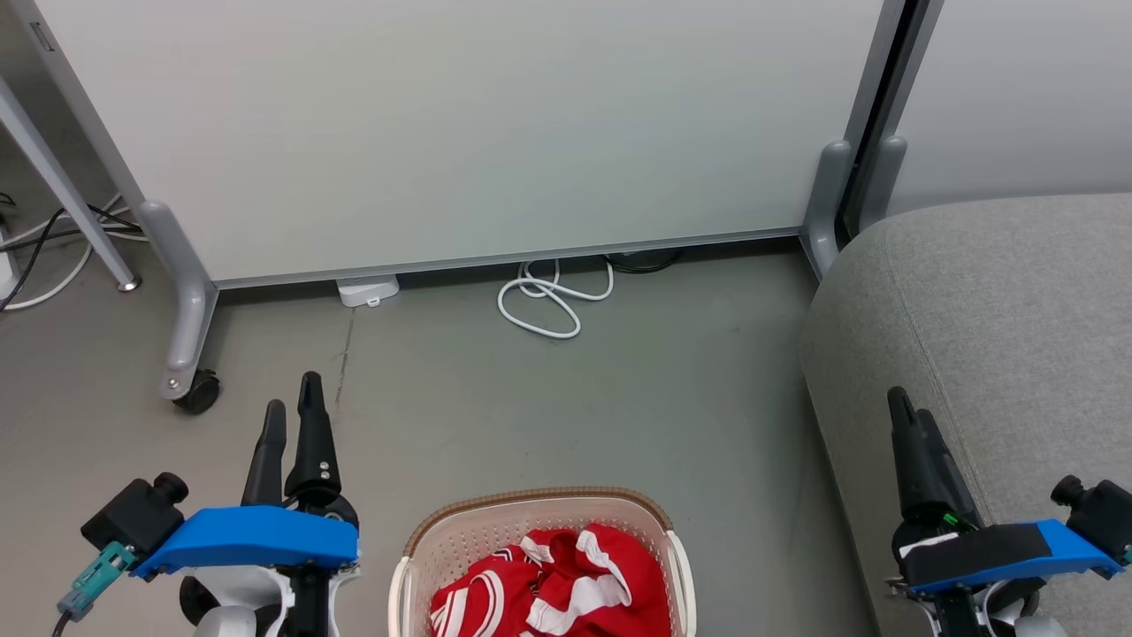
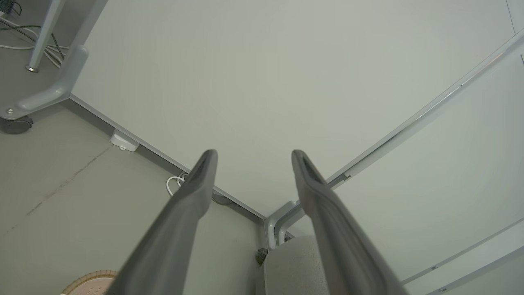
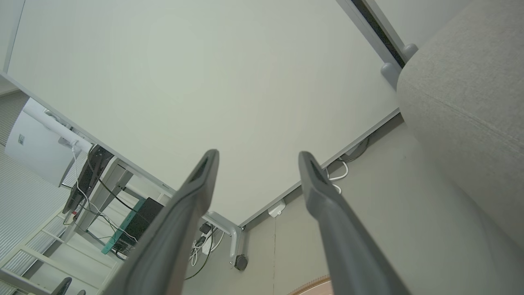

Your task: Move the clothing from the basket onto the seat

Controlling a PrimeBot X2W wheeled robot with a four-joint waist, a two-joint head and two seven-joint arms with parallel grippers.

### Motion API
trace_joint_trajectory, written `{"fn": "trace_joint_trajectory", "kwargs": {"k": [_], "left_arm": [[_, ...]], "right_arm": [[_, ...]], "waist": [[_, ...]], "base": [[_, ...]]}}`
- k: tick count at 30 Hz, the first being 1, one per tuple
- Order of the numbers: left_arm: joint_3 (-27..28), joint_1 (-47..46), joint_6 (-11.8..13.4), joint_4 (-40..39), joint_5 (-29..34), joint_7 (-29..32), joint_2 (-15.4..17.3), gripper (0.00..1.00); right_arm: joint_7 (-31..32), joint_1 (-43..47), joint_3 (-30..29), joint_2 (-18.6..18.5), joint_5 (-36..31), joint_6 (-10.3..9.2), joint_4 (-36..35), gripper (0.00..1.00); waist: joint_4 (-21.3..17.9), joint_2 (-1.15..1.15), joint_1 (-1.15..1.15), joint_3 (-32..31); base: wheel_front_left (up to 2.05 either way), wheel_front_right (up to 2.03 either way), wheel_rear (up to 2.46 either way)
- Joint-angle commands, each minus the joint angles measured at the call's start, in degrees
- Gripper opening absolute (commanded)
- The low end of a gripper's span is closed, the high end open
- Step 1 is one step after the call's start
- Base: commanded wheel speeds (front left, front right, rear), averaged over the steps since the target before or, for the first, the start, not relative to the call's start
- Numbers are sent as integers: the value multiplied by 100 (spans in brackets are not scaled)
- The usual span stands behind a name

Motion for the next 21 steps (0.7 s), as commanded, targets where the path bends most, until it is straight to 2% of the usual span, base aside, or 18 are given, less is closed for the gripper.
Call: {"fn": "trace_joint_trajectory", "kwargs": {"k": [1, 11, 21], "left_arm": [[-36, -174, 17, -102, 181, -40, 45, 100], [-272, -178, 107, -16, 1348, -219, 52, 100], [-431, -193, 203, 76, 2150, -378, 67, 100]], "right_arm": [[-47, -119, 22, -38, -174, 14, -88, 100], [-223, -104, 100, -44, -1188, 15, 1, 100], [-382, -104, 103, -50, -2008, 15, 38, 100]], "waist": [[3, 0, 0, -1], [50, 0, 0, -16], [109, 0, 0, -23]], "base": [[0, 0, 0], [0, 0, 0], [0, 0, 0]]}}
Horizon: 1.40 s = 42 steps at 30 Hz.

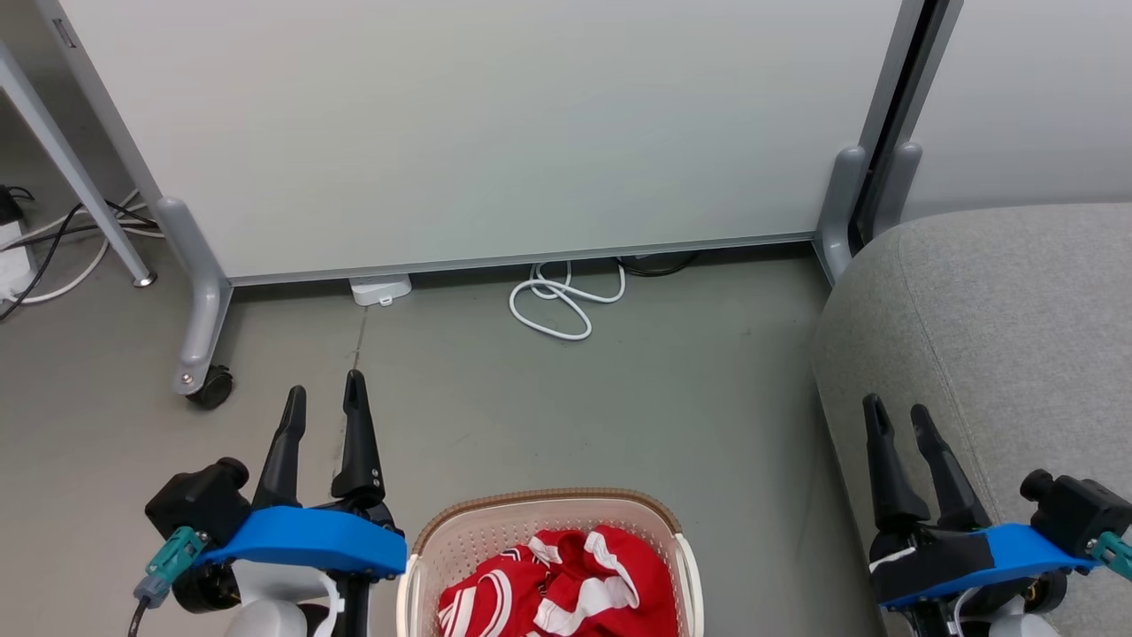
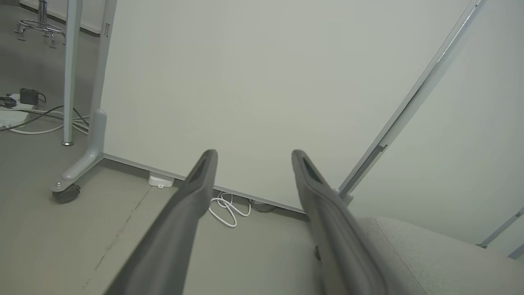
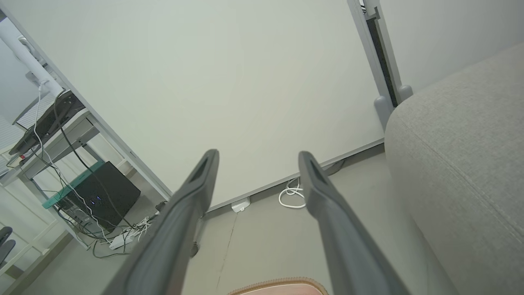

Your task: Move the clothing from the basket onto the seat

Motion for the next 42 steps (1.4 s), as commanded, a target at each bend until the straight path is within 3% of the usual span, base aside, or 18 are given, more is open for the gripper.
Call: {"fn": "trace_joint_trajectory", "kwargs": {"k": [1, 42], "left_arm": [[-32, -137, 28, -38, 144, -48, 41, 100], [-247, -202, 102, 287, 2150, -576, 102, 100]], "right_arm": [[-42, -101, 1, -43, -159, 10, -41, 100], [-570, 85, -334, -59, -2425, 15, 79, 100]], "waist": [[6, 0, 0, -1], [183, 0, 0, -22]], "base": [[0, 0, 0], [0, 0, 0]]}}
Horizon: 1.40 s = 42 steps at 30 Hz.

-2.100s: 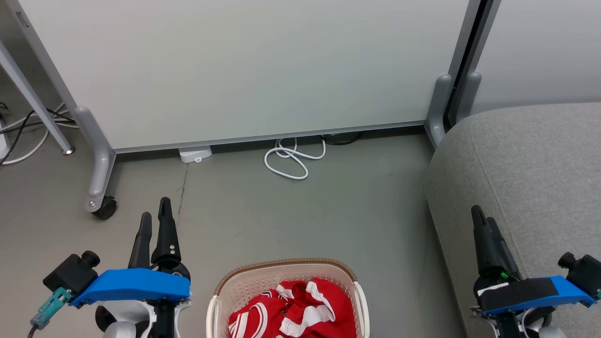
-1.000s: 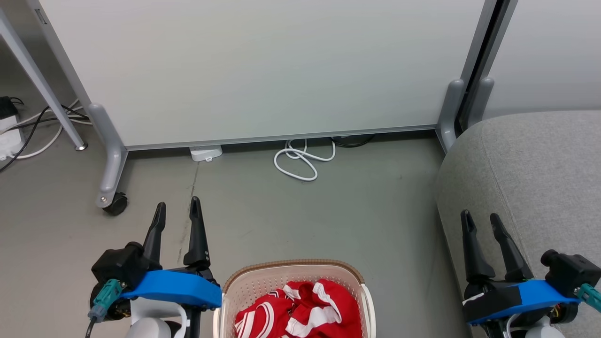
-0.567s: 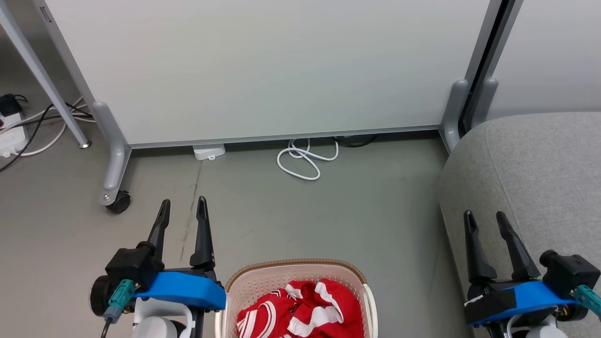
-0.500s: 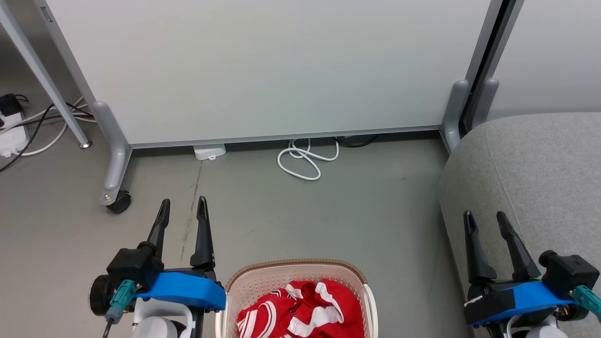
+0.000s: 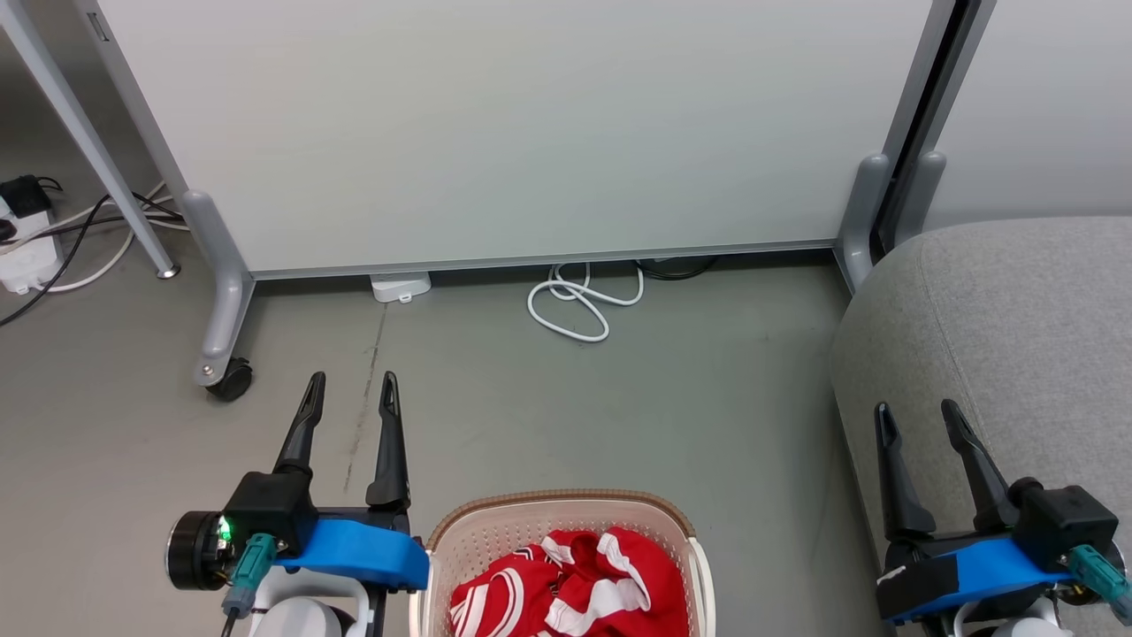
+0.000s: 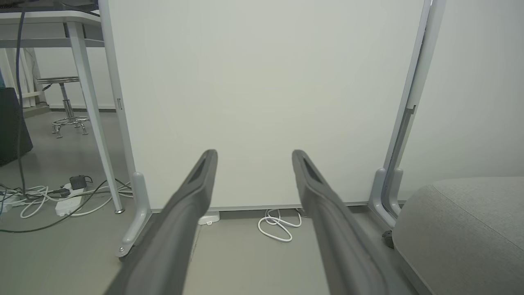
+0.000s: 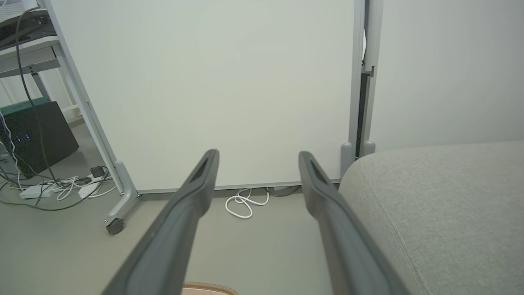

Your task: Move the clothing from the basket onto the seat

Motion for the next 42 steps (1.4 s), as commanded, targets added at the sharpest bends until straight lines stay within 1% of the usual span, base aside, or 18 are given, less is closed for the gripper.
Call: {"fn": "trace_joint_trajectory", "kwargs": {"k": [1, 16, 23, 42], "left_arm": [[-4, -96, 18, -11, 116, -51, 26, 100], [4, -47, -49, 65, 587, -193, -3, 100], [26, -62, -132, 267, 487, -187, -18, 100], [35, -159, -233, 668, 292, -187, -39, 100]], "right_arm": [[-52, 47, -3, -39, -128, 13, -12, 100], [-190, 70, 17, -42, -767, 14, 86, 100], [-186, 73, 55, -41, -708, 9, 159, 100], [-186, 46, 132, -40, -561, 9, 390, 100]], "waist": [[4, 0, 0, -5], [72, 0, 0, -80], [81, 0, 0, -107], [79, 0, 0, -120]], "base": [[0, 0, 0], [0, 0, 0], [0, 0, 0], [0, 0, 0]]}}
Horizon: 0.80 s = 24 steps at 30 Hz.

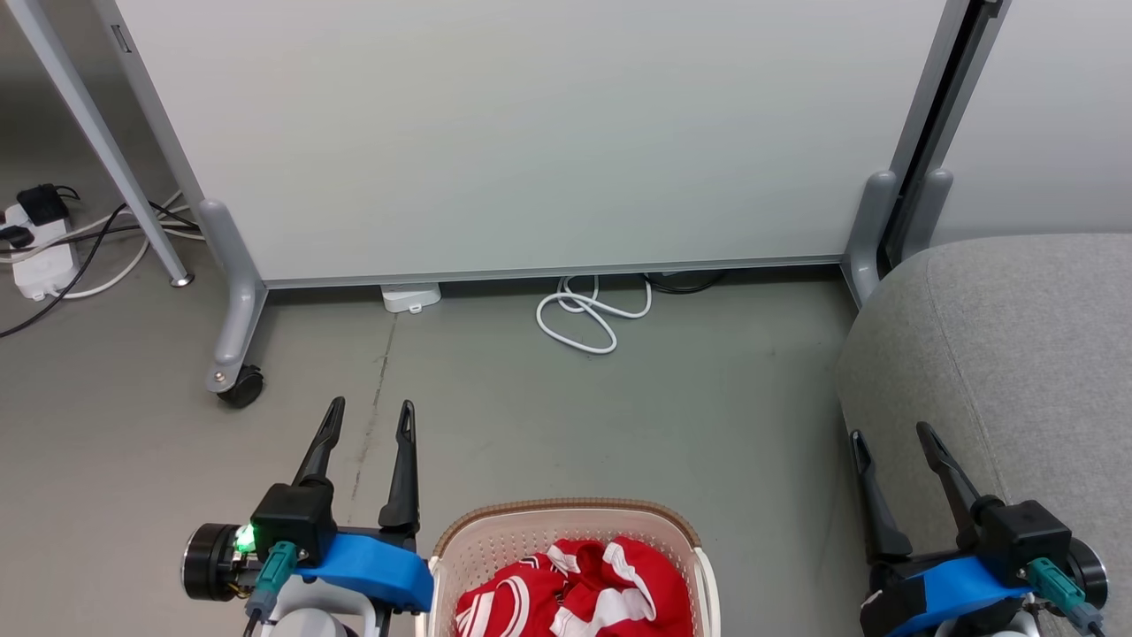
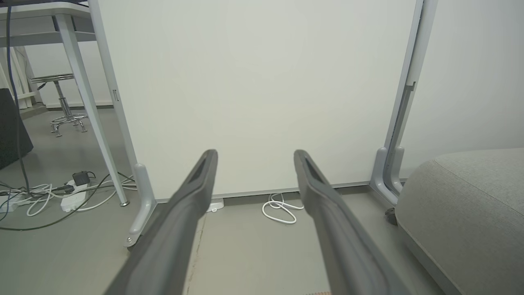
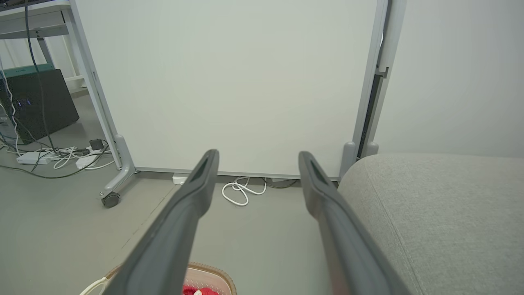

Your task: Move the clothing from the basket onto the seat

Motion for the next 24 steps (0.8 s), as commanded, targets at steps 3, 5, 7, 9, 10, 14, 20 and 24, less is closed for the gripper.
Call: {"fn": "trace_joint_trajectory", "kwargs": {"k": [3, 5, 7, 9, 10, 14, 20, 24], "left_arm": [[-2, -96, -20, 21, -27, -26, -2, 100], [-2, -94, -18, 31, -29, -26, -3, 100], [-1, -94, -12, 41, -28, -26, -4, 100], [2, -94, -5, 50, -27, -26, -5, 100], [2, -95, -4, 53, -27, -26, -6, 100], [4, -97, -8, 65, -27, -26, -7, 100], [-6, -111, -27, 90, -18, -26, -8, 100], [2, -124, -31, 106, -12, -26, -9, 100]], "right_arm": [[-21, 9, 10, -30, 40, 3, 40, 100], [-20, 9, 14, -30, 42, 3, 62, 100], [-20, 8, 15, -30, 49, 3, 78, 100], [-20, 3, 22, -30, 51, 3, 93, 100], [-20, 0, 24, -30, 56, 3, 101, 100], [-20, -13, 40, -30, 62, 3, 127, 100], [-20, -44, 49, -30, 55, 3, 157, 100], [-20, -61, 52, -30, 61, 3, 164, 100]], "waist": [[6, 0, 0, 5], [9, 0, 0, 4], [11, 0, 0, 2], [12, 0, 0, -2], [11, 0, 0, -4], [5, 0, 0, -10], [-6, 0, 0, 1], [-18, 0, 0, 14]], "base": [[0, 0, 0], [0, 0, 0], [0, 0, 0], [0, 0, 0], [0, 0, 0], [0, 0, 0], [0, 0, 0], [0, 0, 0]]}}
